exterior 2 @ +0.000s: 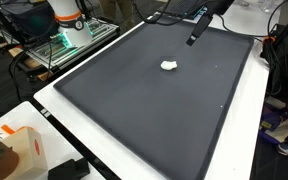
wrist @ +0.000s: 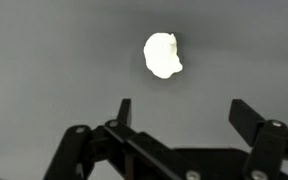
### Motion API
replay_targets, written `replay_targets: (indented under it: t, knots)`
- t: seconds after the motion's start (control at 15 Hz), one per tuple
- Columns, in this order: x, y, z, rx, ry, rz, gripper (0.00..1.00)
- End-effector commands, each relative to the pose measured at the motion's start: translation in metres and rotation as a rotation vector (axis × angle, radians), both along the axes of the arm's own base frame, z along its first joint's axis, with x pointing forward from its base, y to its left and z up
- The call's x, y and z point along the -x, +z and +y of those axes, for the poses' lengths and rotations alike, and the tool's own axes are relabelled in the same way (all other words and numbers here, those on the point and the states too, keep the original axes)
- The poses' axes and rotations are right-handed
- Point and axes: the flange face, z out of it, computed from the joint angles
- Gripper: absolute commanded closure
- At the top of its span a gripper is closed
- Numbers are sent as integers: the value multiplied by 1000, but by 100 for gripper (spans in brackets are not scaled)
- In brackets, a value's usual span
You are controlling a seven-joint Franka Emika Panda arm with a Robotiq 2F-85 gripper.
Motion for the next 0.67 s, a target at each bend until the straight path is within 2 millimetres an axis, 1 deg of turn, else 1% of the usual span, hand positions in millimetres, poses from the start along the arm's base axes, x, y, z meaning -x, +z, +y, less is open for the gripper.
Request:
replay_targets:
  t: [0.0,0.27,0.6]
  knots:
    - [-16,-18,14,69,12,45,0]
    - [-24,-39,19,100,24,100,0]
    - [-25,-59,16,100,37,199,0]
